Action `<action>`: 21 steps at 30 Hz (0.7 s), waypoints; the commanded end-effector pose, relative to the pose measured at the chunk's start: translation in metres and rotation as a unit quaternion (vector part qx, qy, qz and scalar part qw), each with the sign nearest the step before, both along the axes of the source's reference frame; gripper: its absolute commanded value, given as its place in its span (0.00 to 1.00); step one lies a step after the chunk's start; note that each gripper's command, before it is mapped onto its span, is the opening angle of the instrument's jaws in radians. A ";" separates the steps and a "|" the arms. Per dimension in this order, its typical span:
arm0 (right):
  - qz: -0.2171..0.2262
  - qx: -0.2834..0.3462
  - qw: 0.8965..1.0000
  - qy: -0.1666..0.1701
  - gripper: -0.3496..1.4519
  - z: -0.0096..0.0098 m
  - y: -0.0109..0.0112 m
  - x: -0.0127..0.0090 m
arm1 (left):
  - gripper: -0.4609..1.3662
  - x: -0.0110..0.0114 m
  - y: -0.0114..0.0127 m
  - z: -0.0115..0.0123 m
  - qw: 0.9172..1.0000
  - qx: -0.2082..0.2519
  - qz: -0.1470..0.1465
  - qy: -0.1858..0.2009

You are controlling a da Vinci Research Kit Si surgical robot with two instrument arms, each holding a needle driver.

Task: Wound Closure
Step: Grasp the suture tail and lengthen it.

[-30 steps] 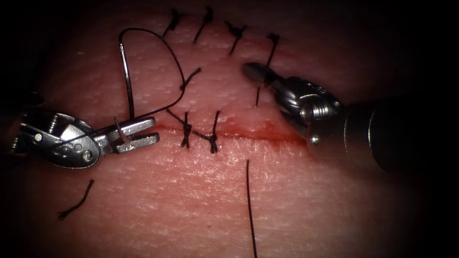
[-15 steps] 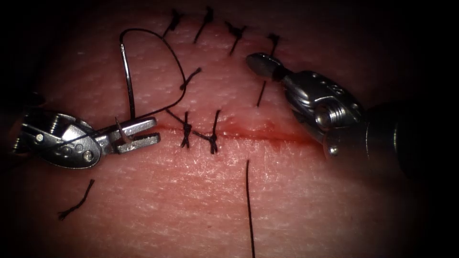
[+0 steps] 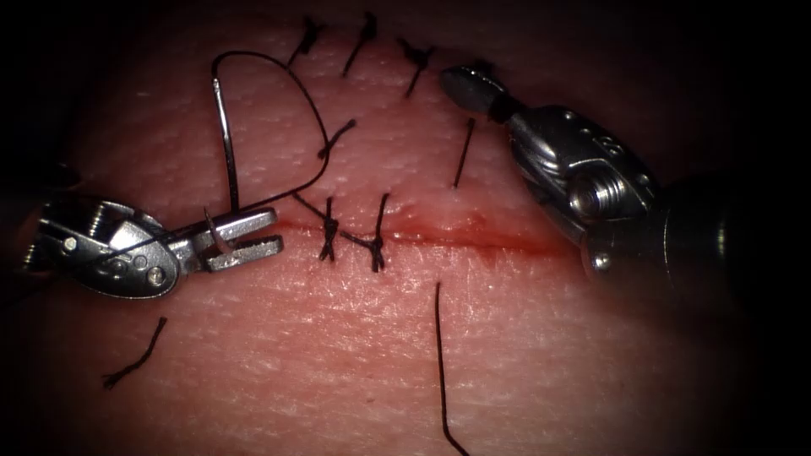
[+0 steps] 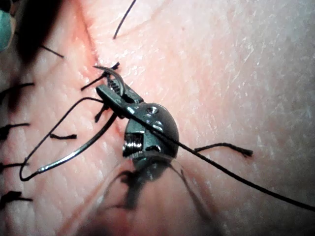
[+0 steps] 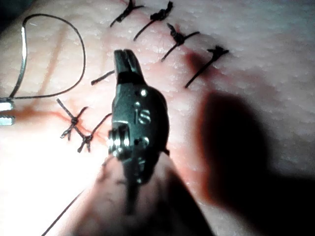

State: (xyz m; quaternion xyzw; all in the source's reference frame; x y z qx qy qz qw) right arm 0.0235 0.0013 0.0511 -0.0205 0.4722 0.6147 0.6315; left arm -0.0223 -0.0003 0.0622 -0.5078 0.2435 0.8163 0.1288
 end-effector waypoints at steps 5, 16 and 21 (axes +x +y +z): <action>-0.003 -0.001 1.000 -0.006 0.00 0.0007 -0.0002 0.0000 | 0.06 0.0000 0.0000 0.0000 1.000 0.001 0.002 0.000; -0.005 -0.028 0.999 -0.017 0.00 0.0008 -0.0001 0.0000 | 0.06 0.0000 0.0000 0.0000 1.000 0.001 0.003 -0.001; -0.003 -0.040 0.999 -0.016 0.25 0.0009 0.0002 -0.0001 | 0.06 0.0000 0.0000 0.0000 1.000 0.001 0.003 -0.001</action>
